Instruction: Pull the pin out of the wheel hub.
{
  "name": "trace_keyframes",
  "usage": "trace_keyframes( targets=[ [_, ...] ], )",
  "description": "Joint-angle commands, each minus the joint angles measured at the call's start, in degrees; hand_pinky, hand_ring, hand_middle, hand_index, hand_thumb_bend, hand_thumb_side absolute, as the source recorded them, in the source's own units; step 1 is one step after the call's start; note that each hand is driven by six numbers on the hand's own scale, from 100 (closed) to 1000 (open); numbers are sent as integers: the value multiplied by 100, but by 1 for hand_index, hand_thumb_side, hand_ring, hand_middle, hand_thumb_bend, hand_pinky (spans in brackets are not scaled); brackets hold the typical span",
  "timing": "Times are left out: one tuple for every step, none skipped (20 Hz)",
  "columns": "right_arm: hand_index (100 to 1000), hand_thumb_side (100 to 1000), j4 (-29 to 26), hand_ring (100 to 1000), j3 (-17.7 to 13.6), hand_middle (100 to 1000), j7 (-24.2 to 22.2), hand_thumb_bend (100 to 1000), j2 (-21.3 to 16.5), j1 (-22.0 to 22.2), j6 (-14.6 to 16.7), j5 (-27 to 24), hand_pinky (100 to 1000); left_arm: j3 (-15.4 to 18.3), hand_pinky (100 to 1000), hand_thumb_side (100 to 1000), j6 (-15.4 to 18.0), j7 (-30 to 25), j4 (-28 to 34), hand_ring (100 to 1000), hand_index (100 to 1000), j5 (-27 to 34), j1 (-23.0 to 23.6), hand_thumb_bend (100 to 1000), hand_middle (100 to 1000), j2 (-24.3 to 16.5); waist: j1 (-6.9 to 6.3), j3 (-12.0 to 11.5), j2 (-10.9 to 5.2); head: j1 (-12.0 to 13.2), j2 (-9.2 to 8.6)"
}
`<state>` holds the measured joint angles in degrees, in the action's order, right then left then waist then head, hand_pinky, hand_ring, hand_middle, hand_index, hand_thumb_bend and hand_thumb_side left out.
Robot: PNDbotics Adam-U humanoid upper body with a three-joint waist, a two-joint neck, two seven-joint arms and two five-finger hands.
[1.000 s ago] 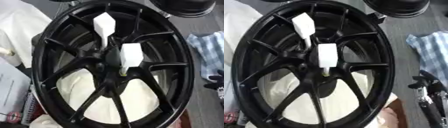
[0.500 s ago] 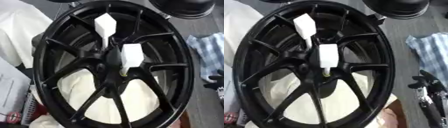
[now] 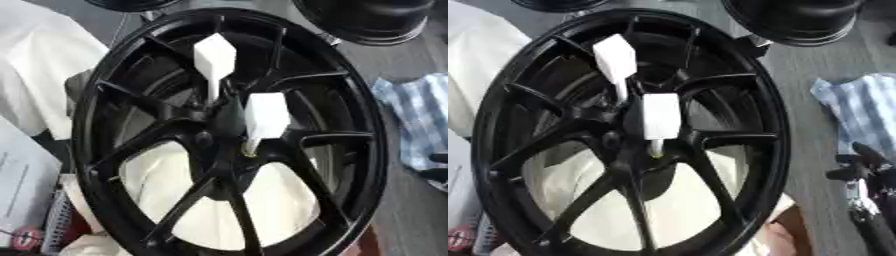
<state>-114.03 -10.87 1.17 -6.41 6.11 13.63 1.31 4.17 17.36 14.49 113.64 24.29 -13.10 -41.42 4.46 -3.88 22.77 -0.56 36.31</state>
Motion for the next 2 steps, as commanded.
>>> trace_keyframes(
  targets=[
    [841, 566, -56, 576, -43, 661, -27, 100, -226, -13, 56, -190, 698, -120, 699, 607, 202, 27, 95, 602, 738, -135, -73, 100, 570, 630, -23, 26, -148, 46, -61],
    [841, 566, -56, 576, -40, 661, -47, 100, -238, -26, 60, -223, 698, -148, 705, 626, 219, 39, 95, 611, 741, -175, -80, 100, 579, 833, -22, 38, -151, 56, -58]
  ],
)
